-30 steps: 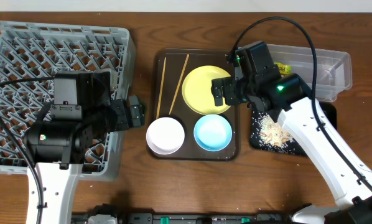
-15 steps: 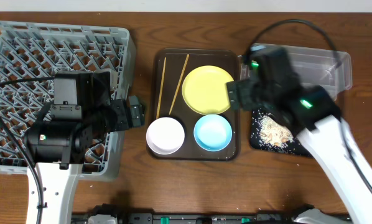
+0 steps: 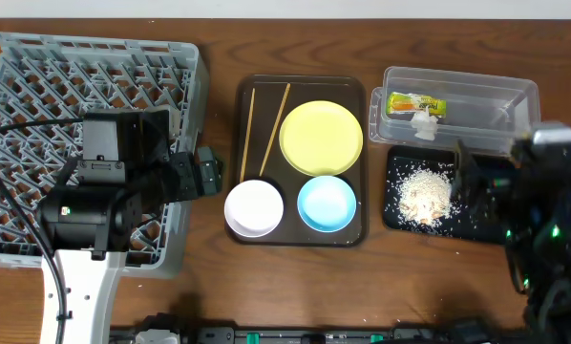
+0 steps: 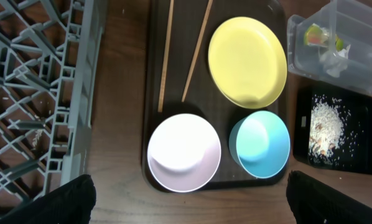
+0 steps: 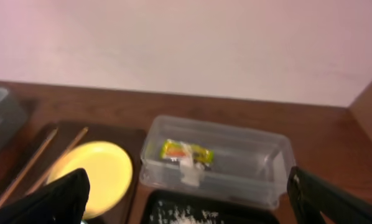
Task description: Sort waste into correct bins and load items into the dishwasher
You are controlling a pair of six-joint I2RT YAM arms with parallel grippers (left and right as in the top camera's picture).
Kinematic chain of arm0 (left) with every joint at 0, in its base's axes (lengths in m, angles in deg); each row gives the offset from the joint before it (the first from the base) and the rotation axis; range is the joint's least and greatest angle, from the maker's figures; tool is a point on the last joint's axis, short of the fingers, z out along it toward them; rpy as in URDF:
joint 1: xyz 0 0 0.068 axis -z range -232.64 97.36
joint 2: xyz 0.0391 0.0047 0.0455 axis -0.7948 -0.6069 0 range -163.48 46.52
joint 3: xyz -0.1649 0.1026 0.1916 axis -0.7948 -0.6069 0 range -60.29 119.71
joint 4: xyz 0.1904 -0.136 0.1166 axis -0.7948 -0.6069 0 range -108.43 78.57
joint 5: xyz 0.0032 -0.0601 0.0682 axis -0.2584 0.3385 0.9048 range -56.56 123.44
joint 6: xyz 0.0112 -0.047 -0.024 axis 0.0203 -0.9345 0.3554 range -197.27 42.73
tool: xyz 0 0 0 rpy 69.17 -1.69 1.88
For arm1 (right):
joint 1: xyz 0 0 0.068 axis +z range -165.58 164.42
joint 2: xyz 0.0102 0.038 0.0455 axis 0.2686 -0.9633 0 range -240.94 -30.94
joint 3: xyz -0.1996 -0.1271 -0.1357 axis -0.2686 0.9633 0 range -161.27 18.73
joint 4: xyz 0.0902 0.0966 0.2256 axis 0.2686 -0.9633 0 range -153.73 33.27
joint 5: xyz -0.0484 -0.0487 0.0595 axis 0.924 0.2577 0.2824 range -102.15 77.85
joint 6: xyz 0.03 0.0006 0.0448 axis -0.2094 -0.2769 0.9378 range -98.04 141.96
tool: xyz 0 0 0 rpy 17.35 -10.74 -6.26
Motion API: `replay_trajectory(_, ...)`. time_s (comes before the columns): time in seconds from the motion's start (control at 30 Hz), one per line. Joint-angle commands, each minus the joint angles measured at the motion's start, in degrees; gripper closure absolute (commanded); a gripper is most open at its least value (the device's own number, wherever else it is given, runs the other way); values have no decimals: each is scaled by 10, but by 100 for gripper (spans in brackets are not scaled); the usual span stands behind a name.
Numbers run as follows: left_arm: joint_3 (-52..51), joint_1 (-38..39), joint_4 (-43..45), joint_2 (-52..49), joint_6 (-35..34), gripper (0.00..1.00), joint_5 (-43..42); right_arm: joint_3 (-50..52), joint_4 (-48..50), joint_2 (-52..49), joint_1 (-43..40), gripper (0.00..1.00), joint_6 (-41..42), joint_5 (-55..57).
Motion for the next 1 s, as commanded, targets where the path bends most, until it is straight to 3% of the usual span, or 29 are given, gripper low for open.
replay_trajectory(0.0, 7, 2, 1, 3, -5, 2, 3, 107, 29, 64, -36, 1, -13, -48)
replay_trajectory(0.2, 7, 2, 1, 3, -5, 2, 3, 271, 78, 175, -45, 1, -8, -49)
replay_trajectory(0.53, 7, 2, 1, 3, -5, 2, 3, 473, 239, 303, -45, 1, -8, -49)
replay_trajectory(0.8, 7, 2, 1, 3, -5, 2, 3, 581, 323, 390, -45, 1, -8, -49)
replay_trajectory(0.97, 7, 2, 1, 3, -5, 2, 3, 603, 354, 388, -44, 1, -8, -49)
